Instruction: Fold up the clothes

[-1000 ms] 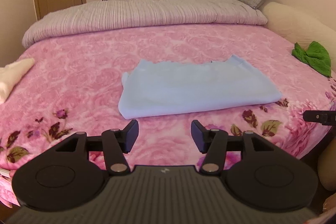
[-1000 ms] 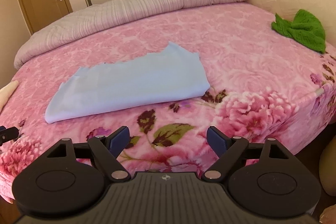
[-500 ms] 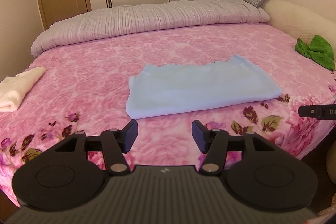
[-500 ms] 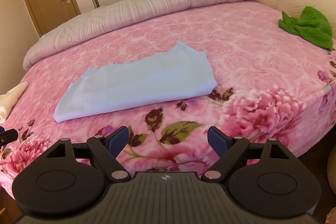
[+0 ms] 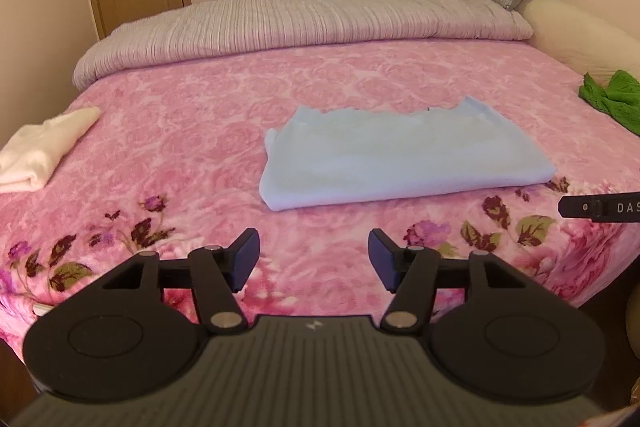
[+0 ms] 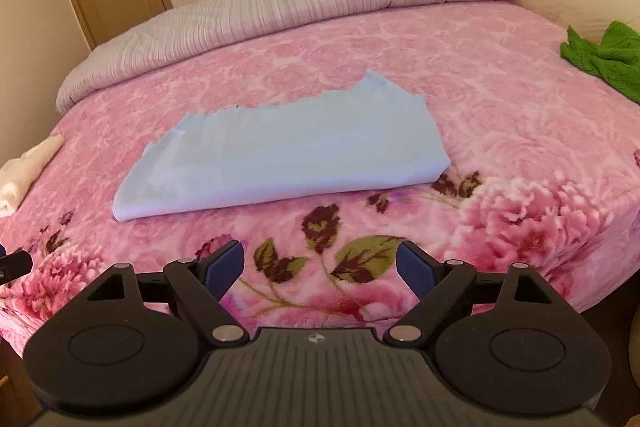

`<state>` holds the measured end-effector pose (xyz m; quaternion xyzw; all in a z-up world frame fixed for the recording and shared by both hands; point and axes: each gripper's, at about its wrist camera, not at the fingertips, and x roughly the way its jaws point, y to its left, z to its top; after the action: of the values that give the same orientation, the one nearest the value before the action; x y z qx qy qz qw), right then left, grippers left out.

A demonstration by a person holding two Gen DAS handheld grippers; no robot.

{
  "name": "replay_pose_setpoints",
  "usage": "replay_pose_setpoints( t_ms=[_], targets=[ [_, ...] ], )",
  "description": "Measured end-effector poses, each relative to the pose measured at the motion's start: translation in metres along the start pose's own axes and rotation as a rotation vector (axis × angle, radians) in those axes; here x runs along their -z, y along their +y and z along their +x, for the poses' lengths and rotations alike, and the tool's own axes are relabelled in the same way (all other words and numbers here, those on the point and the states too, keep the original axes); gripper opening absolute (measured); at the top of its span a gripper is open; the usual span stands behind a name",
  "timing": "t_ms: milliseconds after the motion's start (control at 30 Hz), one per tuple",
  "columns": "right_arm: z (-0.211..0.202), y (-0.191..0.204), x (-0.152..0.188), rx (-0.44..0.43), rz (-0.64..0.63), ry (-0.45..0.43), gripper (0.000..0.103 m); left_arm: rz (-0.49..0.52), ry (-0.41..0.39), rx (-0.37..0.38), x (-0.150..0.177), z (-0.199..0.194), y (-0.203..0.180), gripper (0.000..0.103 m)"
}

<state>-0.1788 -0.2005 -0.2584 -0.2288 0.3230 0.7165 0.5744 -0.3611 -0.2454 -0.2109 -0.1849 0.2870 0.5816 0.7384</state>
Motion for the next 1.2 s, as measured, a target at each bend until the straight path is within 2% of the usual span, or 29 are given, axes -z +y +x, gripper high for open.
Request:
replay_pose_setpoints(
  t_ms=[333,433,533,600,700,767,800,867,967,1133,1200],
  targets=[
    [0.048,-0.006,-0.008,0.053,0.016,0.086,0.086,-0.031,0.095,0.038,-0.005,0.064,0.012,0.057],
    [0.063,-0.023,-0.012,0.023,0.099,0.08,0.086,-0.054,0.115,0.064,-0.008,0.088,0.016,0.058],
    [0.078,-0.054,-0.017,-0.073,0.298,0.058,0.085,-0.086,0.114,0.117,-0.015,0.111,0.023,0.057],
    [0.088,-0.081,-0.017,-0.149,0.484,0.033,0.083,-0.092,0.102,0.153,-0.022,0.125,0.027,0.054],
    [0.106,-0.117,-0.012,-0.238,0.768,0.003,0.075,-0.099,0.086,0.214,-0.032,0.147,0.032,0.044],
    [0.119,-0.134,-0.009,-0.265,0.907,-0.008,0.065,-0.102,0.078,0.247,-0.039,0.161,0.034,0.04],
    [0.125,-0.14,-0.008,-0.26,0.951,-0.008,0.064,-0.101,0.072,0.259,-0.042,0.167,0.034,0.036],
    [0.136,-0.149,-0.007,-0.233,1.022,-0.007,0.057,-0.101,0.067,0.275,-0.046,0.181,0.035,0.034],
    [0.15,-0.156,-0.004,-0.223,1.087,-0.024,0.052,-0.111,0.076,0.277,-0.052,0.205,0.038,0.033],
    [0.163,-0.157,-0.008,-0.2,1.103,-0.076,0.045,-0.146,0.136,0.25,-0.045,0.25,0.045,0.034],
    [0.168,-0.155,-0.012,-0.174,1.083,-0.083,0.035,-0.166,0.12,0.258,-0.041,0.256,0.048,0.034]
  ],
)
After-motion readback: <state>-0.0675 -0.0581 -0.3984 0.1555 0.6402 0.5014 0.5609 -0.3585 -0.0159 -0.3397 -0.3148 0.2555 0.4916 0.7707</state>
